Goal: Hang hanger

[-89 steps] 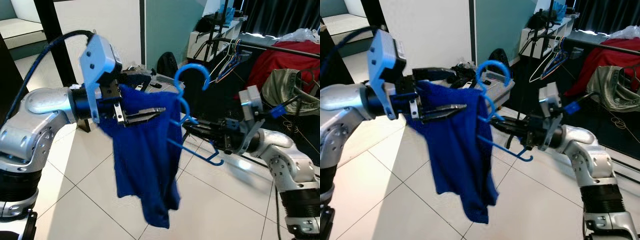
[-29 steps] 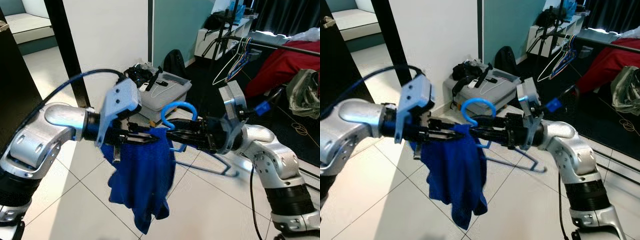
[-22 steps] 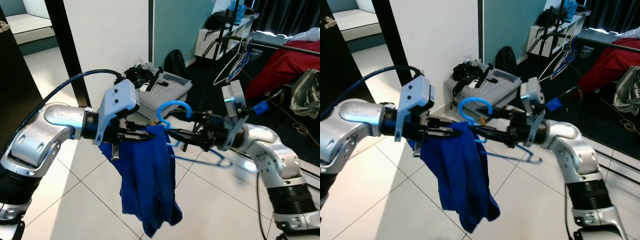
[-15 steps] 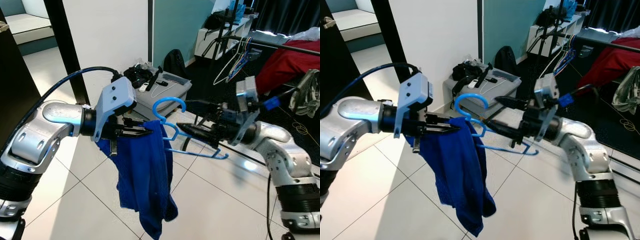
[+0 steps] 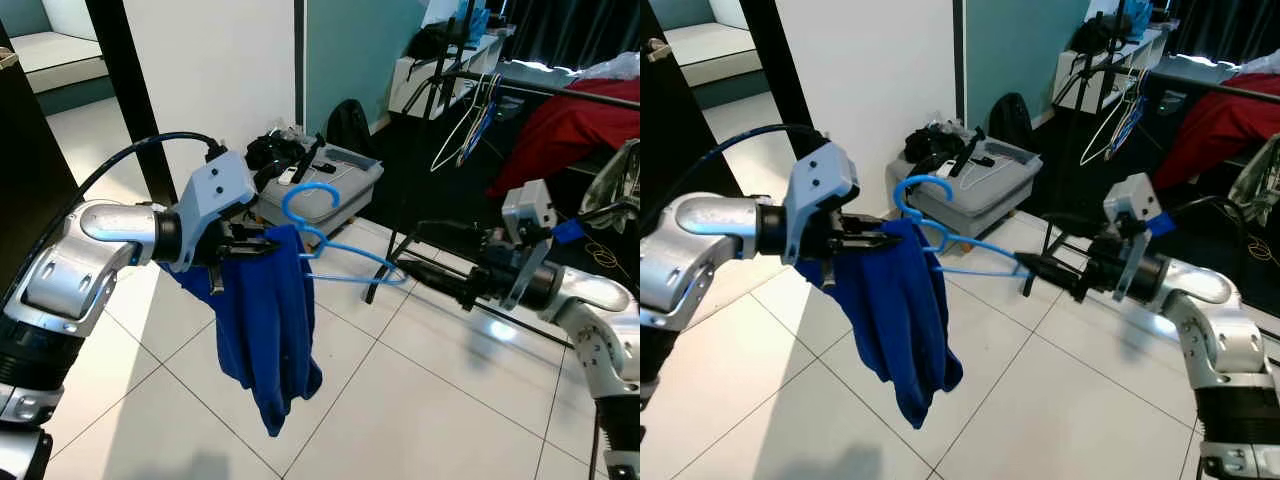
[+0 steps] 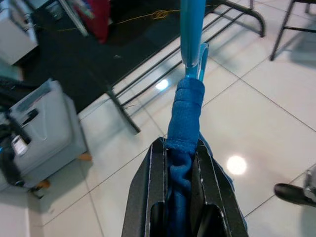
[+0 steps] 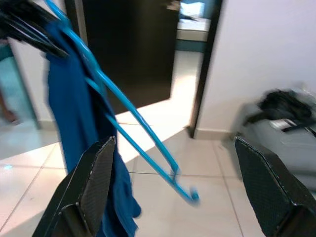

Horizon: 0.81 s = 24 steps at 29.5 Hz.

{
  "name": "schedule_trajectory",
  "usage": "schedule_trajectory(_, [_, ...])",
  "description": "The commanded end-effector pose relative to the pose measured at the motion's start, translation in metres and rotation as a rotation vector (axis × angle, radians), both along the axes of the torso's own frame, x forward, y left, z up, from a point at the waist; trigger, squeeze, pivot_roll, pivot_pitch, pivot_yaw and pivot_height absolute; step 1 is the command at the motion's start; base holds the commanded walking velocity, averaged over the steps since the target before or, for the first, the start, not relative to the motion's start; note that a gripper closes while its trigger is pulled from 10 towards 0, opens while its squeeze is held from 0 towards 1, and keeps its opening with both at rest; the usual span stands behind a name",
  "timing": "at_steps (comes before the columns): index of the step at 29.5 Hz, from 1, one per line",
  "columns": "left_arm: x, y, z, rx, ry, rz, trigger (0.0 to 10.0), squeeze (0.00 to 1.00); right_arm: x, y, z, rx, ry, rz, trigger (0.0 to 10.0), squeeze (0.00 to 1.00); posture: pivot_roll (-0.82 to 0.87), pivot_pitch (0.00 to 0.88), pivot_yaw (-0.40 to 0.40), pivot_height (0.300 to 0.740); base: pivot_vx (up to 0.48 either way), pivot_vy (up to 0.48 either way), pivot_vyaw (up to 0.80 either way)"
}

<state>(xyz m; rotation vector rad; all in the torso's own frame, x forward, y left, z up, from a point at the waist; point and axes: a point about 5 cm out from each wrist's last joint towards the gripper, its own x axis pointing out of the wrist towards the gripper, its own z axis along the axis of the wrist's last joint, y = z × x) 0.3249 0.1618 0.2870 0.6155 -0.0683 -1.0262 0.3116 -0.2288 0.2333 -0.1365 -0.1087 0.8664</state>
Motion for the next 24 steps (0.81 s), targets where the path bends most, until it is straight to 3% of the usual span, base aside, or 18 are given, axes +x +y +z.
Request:
schedule_trajectory(1, [0.002, 0.001, 0.023, -0.046, -0.104, 0.012, 0.0, 0.0, 0.003, -0.006, -0.001, 0.019, -0.008, -0.051, 10.0, 0.0, 0.03, 0.038, 0.018, 0.74, 0.0, 0.0, 0.0])
schedule_trajectory(10, [0.006, 0.001, 0.062, -0.168, -0.245, 0.022, 0.0, 0.0, 0.008, -0.034, -0.015, 0.128, 0.02, -0.266, 10.0, 0.0, 0.03, 0.029, 0.021, 0.74, 0.0, 0.0, 0.0])
schedule_trajectory(13, [0.006, 0.001, 0.062, -0.168, -0.245, 0.022, 0.0, 0.0, 0.008, -0.034, -0.015, 0.128, 0.02, -0.266, 10.0, 0.0, 0.03, 0.029, 0.021, 0.74, 0.0, 0.0, 0.0])
schedule_trajectory(15, [0.005, -0.002, 0.072, -0.217, -0.272, 0.011, 0.0, 0.0, 0.008, -0.035, -0.022, 0.135, 0.055, -0.287, 10.0, 0.0, 0.03, 0.035, 0.023, 0.74, 0.0, 0.0, 0.0])
schedule_trajectory(16, [0.002, -0.007, 0.083, -0.266, -0.301, -0.018, 4.0, 0.0, 0.008, -0.033, -0.032, 0.139, 0.098, -0.294, 10.0, 0.0, 0.03, 0.031, 0.022, 0.74, 0.0, 0.0, 0.0])
schedule_trajectory(18, [-0.001, -0.013, 0.097, -0.32, -0.34, -0.05, 9.6, 0.0, 0.007, -0.025, -0.044, 0.133, 0.14, -0.278, 10.0, 0.0, 0.03, 0.03, 0.022, 0.74, 0.0, 0.0, 0.0])
schedule_trajectory(22, [-0.001, -0.017, 0.104, -0.339, -0.369, -0.055, 10.0, 0.0, 0.005, -0.016, -0.047, 0.126, 0.145, -0.231, 10.0, 0.0, 0.03, 0.029, 0.026, 0.74, 0.0, 0.0, 0.0])
schedule_trajectory(24, [-0.002, -0.022, 0.113, -0.379, -0.391, -0.068, 10.0, 0.0, 0.004, -0.003, -0.052, 0.085, 0.156, -0.16, 10.0, 0.0, 0.04, 0.027, 0.027, 0.74, 0.0, 0.0, 0.0])
